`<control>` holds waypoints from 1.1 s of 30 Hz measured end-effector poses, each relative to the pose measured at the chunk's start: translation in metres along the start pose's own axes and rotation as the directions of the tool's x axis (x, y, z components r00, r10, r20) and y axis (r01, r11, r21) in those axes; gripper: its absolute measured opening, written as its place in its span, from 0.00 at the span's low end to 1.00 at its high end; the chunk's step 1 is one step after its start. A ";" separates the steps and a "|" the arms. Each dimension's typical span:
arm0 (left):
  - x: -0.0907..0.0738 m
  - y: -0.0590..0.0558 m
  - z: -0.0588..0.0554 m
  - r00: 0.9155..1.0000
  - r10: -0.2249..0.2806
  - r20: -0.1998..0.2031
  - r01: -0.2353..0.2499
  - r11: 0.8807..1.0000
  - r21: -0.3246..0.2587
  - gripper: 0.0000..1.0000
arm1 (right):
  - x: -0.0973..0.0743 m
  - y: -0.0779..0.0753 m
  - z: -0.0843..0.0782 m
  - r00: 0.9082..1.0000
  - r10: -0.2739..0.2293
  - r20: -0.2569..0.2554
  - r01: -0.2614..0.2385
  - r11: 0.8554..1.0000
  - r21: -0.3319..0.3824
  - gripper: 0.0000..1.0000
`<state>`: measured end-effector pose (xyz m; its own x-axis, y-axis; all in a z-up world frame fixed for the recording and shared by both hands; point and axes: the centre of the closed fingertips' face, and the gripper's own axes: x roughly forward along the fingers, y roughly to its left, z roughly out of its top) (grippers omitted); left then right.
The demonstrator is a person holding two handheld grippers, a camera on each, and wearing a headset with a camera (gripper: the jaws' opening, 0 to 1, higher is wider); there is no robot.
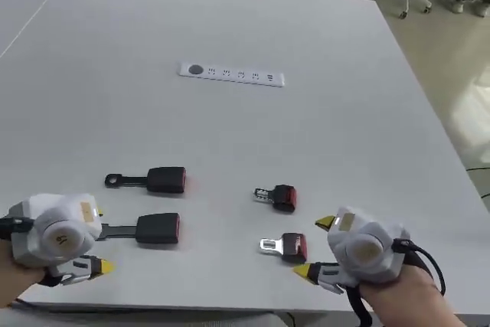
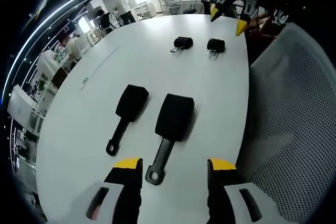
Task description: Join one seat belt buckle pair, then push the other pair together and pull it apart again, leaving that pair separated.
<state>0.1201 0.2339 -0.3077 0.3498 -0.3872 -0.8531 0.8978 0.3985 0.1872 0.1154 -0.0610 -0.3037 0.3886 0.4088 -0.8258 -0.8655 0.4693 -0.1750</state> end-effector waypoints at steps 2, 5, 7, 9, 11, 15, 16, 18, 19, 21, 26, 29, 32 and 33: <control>0.004 -0.001 0.003 1.000 -0.009 -0.002 0.009 1.000 0.020 0.51 | 0.002 0.001 0.000 1.000 0.013 -0.004 -0.013 1.000 -0.014 0.52; 0.007 -0.002 0.010 1.000 -0.029 -0.001 0.029 0.997 0.066 0.47 | 0.005 0.001 0.000 0.999 0.035 -0.008 -0.035 0.998 -0.050 0.50; 0.010 -0.001 0.016 0.999 -0.038 0.010 0.037 0.994 0.103 0.44 | 0.007 0.001 0.001 0.999 0.048 -0.004 -0.049 0.997 -0.060 0.49; 0.017 0.006 0.020 0.999 -0.045 0.021 0.043 0.993 0.108 0.43 | 0.010 0.005 0.002 0.996 0.090 0.003 -0.090 0.993 -0.076 0.44; 0.028 0.012 0.019 0.997 -0.063 0.039 0.058 0.991 0.117 0.40 | 0.012 0.004 0.002 0.996 0.094 0.001 -0.094 0.992 -0.083 0.43; 0.036 0.013 0.025 0.996 -0.083 0.036 0.078 0.989 0.125 0.33 | 0.016 0.005 0.000 0.992 0.125 -0.013 -0.125 0.986 -0.110 0.42; 0.037 0.012 0.027 0.996 -0.086 0.034 0.081 0.988 0.132 0.33 | 0.017 0.004 -0.001 0.991 0.132 -0.017 -0.133 0.985 -0.111 0.42; 0.038 0.012 0.031 0.995 -0.091 0.036 0.085 0.987 0.133 0.33 | 0.019 0.005 -0.002 0.988 0.152 -0.026 -0.154 0.981 -0.118 0.39; 0.039 0.011 0.032 0.995 -0.095 0.032 0.090 0.987 0.134 0.34 | 0.020 0.004 -0.003 0.988 0.151 -0.026 -0.153 0.981 -0.119 0.39; 0.040 0.010 0.034 0.994 -0.104 0.028 0.099 0.984 0.146 0.35 | 0.024 0.000 -0.005 0.987 0.159 -0.031 -0.161 0.980 -0.119 0.39; 0.047 0.007 0.034 0.991 -0.136 0.007 0.134 0.980 0.148 0.35 | 0.032 -0.001 -0.010 0.982 0.181 -0.046 -0.185 0.977 -0.105 0.39; 0.050 0.007 0.034 0.989 -0.150 -0.006 0.149 0.975 0.164 0.35 | 0.035 0.000 -0.014 0.978 0.194 -0.072 -0.202 0.972 -0.123 0.39; 0.052 0.007 0.035 0.986 -0.164 -0.012 0.164 0.971 0.172 0.36 | 0.041 -0.001 -0.021 0.975 0.200 -0.095 -0.211 0.969 -0.130 0.39; 0.053 0.005 0.035 0.985 -0.170 -0.017 0.170 0.969 0.178 0.35 | 0.042 -0.001 -0.022 0.975 0.200 -0.100 -0.212 0.968 -0.133 0.39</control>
<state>0.1529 0.1864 -0.3349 0.1880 -0.4353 -0.8804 0.9772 0.1730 0.1231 0.1260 -0.0617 -0.3501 0.1741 0.4137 -0.8936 -0.9625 0.2634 -0.0655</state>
